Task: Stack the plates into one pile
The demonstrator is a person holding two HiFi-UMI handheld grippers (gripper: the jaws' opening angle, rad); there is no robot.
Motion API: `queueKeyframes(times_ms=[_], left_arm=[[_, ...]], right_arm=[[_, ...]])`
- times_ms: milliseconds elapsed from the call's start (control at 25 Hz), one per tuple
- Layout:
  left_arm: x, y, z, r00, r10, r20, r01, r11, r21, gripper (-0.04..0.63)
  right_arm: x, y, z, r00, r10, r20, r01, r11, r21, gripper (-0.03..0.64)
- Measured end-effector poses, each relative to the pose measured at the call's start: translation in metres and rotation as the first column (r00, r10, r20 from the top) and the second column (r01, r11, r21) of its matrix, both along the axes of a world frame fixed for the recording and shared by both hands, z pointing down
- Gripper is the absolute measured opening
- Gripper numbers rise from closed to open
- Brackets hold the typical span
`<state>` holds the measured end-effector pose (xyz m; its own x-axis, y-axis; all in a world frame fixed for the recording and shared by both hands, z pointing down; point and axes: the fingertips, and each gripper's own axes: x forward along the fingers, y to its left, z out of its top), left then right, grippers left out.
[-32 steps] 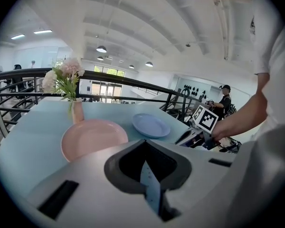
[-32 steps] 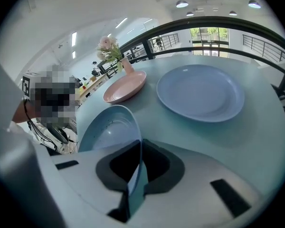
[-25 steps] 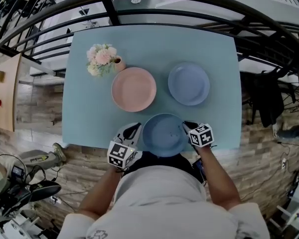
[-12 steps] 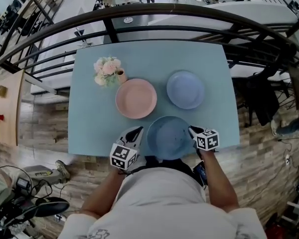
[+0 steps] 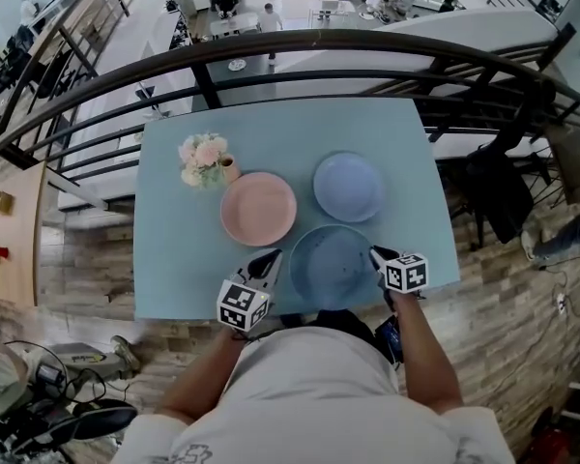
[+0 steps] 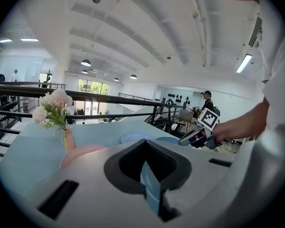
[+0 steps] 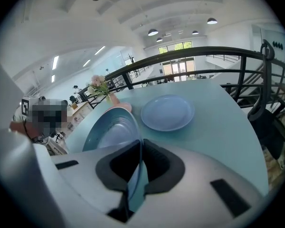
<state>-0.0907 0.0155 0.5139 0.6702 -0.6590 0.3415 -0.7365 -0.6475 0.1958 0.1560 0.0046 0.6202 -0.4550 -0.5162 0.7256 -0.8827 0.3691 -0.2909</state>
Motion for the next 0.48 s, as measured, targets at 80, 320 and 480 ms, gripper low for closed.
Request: queueKeyframes(times_ms=[80,320,480], left_arm=[[0.008,-0.004,0.000,1.000,0.008,0.002,-0.008,1.000,0.001,0.005],[0.025,-0.027,0.005,1.000,0.009,0.012,-0.009,1.000,0.000,0.005],[0.037,-0.043,0.006,1.000,-0.001,0.015,0.001,1.000,-0.004,0.005]], right_arm=[[0.006,-0.004,-0.003,1.000,0.008,0.014,-0.008,1.000,0.001,0.023],[0.022,-0.031,-0.001,0.999,0.017,0.035,-0.017,1.000,0.004,0.023],[0.040,-0.051,-0.003,0.999,0.021,0.044,-0.022,1.000,0.004,0.026]])
